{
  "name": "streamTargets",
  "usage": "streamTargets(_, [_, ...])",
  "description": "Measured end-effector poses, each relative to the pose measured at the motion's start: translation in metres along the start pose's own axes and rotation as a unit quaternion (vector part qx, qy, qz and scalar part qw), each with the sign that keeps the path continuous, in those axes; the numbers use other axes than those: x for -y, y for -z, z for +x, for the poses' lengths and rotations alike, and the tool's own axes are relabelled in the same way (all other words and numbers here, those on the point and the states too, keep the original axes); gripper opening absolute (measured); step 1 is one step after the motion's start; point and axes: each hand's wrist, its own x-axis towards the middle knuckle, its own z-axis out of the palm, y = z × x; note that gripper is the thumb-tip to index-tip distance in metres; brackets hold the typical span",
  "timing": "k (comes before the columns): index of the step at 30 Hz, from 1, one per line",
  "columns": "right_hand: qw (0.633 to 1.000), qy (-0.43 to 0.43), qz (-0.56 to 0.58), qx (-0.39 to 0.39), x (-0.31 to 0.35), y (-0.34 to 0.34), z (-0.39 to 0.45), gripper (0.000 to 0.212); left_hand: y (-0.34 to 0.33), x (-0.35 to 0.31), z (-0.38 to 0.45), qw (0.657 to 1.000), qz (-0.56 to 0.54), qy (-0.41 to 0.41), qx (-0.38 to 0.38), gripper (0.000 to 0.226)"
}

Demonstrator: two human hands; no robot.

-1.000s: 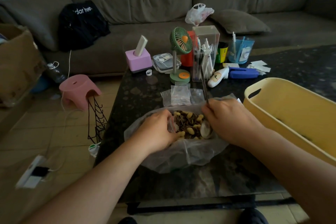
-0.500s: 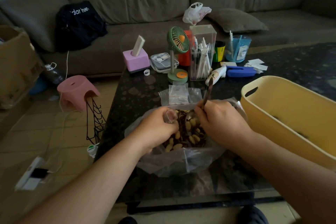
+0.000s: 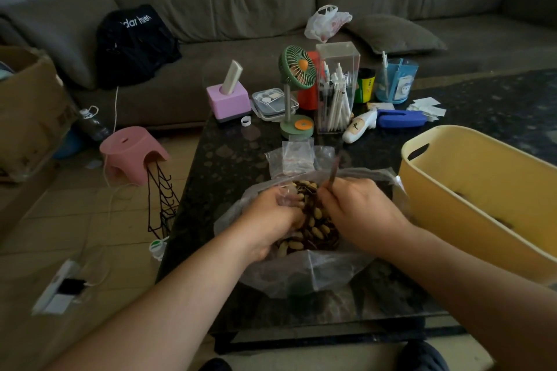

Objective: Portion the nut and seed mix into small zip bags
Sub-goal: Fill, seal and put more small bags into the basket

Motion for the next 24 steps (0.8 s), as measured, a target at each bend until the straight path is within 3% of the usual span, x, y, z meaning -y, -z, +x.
streamTargets(3, [0.987, -0.119, 0.109, 0.007, -0.007, 0.002, 0.000, 0.028, -0.011, -0.007, -0.001, 0.999, -0.051, -0.006, -0.005, 0.039])
streamTargets(7, [0.939, -0.245, 0.241, 0.008, -0.013, 0.002, 0.000, 0.022, -0.005, -0.006, 0.000, 0.999, -0.031, -0.028, 0.006, 0.048])
streamTargets(13, [0.911, -0.273, 0.309, 0.026, -0.015, 0.006, -0.003, 0.021, 0.025, -0.010, -0.010, 0.971, 0.214, -0.103, 0.010, 0.058])
streamTargets(19, [0.875, -0.288, 0.389, 0.016, -0.012, 0.022, 0.000, 0.025, 0.038, -0.013, -0.016, 0.970, 0.210, -0.061, 0.104, 0.068])
streamTargets(24, [0.865, -0.295, 0.406, 0.012, -0.009, 0.037, -0.002, 0.025, 0.041, -0.007, -0.012, 0.969, 0.221, -0.098, 0.041, 0.055])
